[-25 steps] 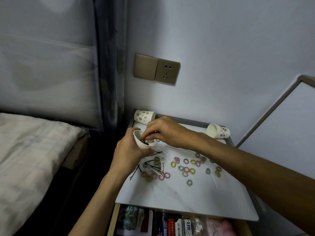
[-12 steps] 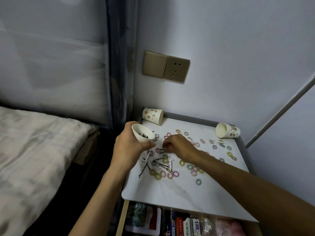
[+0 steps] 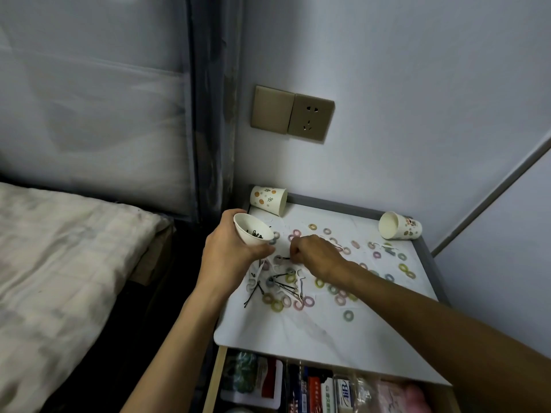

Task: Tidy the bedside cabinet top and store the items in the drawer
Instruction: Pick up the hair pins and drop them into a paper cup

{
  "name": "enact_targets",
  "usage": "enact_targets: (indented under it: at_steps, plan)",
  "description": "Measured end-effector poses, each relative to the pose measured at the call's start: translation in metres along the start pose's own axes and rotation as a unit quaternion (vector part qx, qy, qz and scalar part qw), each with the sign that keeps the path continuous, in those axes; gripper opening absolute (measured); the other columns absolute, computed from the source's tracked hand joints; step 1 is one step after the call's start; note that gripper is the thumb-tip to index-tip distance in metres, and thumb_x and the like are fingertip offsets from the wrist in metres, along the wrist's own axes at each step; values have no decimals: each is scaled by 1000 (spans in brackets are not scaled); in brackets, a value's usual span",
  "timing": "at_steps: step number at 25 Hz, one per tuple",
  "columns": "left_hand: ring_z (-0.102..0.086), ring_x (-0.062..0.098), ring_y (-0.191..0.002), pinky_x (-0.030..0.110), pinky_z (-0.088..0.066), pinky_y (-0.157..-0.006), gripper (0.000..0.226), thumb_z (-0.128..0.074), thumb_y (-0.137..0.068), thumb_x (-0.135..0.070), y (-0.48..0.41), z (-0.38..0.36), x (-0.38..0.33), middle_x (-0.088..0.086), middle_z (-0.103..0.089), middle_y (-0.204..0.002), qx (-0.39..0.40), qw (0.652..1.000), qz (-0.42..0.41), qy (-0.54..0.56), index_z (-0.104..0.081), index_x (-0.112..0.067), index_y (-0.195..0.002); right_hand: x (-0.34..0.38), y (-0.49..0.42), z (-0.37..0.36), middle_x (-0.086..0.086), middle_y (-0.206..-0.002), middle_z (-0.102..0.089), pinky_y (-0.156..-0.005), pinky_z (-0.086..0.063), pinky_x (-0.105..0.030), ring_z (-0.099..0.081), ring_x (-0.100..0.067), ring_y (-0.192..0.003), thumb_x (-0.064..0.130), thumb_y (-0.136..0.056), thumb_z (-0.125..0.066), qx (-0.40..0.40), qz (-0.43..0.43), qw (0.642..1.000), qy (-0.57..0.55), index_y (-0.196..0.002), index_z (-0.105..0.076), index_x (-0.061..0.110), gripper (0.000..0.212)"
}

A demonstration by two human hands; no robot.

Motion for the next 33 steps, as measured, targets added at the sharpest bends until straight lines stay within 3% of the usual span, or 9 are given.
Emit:
enact_targets:
  at_steps: [3, 8, 11, 20, 26, 29, 33]
  plan:
    - [-59, -1, -81, 13, -41, -58, 63, -91, -57, -27, 0, 0, -1, -17, -61, -91, 0, 1000, -1, 3, -53, -34, -107, -10, 5, 15, -6, -93, -68, -73, -51, -36, -63, -23, -88, 17, -89, -61, -22, -20, 998, -60, -90, -65, 21, 6]
    - [-59, -1, -81, 17, -44, -60, 63, -90, -57, -26, 1, 1, -3, -15, -62, -90, -4, 1000, 0, 11, -54, -31, -109, 28, 17, 16, 3, -102, -72, -78, -43, -18, -62, -9, -94, 18, -89, -64, 4, 109, 992, -67, -104, -74, 19, 17]
    - [-60, 1, -83, 18, -45, -61, 64, -90, -57, -26, 2, 1, -4, -14, -63, -92, -2, 1000, -2, 16, -54, -30, -110, 38, 18, 3, 5, -101, -71, -74, -41, -14, -63, -8, -92, 16, -88, -64, 20, 127, 990, -49, -102, -74, 19, 17]
    - [-59, -2, -81, 9, -43, -55, 64, -90, -57, -31, 2, 3, -5, -16, -61, -91, -2, 1000, -2, 21, -53, -31, -110, 23, 9, 13, 1, -108, -68, -80, -46, -26, -60, -18, -104, 13, -93, -59, -18, 87, 994, -55, -112, -72, 21, 24]
    - [-58, -2, -83, 15, -42, -60, 65, -90, -58, -28, 1, 1, -5, -17, -61, -92, -3, 1000, 1, 15, -54, -29, -113, 30, 18, 7, 11, -97, -73, -62, -31, -9, -63, -7, -90, 24, -86, -68, -11, 108, 993, -36, -99, -76, 27, 15]
    - [-58, -1, -84, 15, -42, -60, 65, -90, -58, -27, 1, 1, -4, -16, -61, -92, -4, 1000, 1, 14, -54, -29, -113, 39, 22, 4, 10, -94, -72, -62, -35, -17, -63, -10, -87, 25, -85, -67, -15, 128, 992, 2, -96, -76, 27, 14]
    - [-58, -2, -83, 11, -40, -58, 65, -90, -58, -27, 0, 0, -4, -17, -61, -92, -1, 1000, -1, 13, -53, -30, -112, 36, 21, 2, 3, -99, -71, -72, -46, -26, -64, -16, -93, 24, -88, -66, -8, 110, 994, 11, -100, -75, 21, 15]
Point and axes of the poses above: each hand's wrist, its own y-axis away from the middle knuckle, its own z-axis out of the back of the hand, x = y × z, the point moved 8 cm from there along -y, towards the middle knuckle
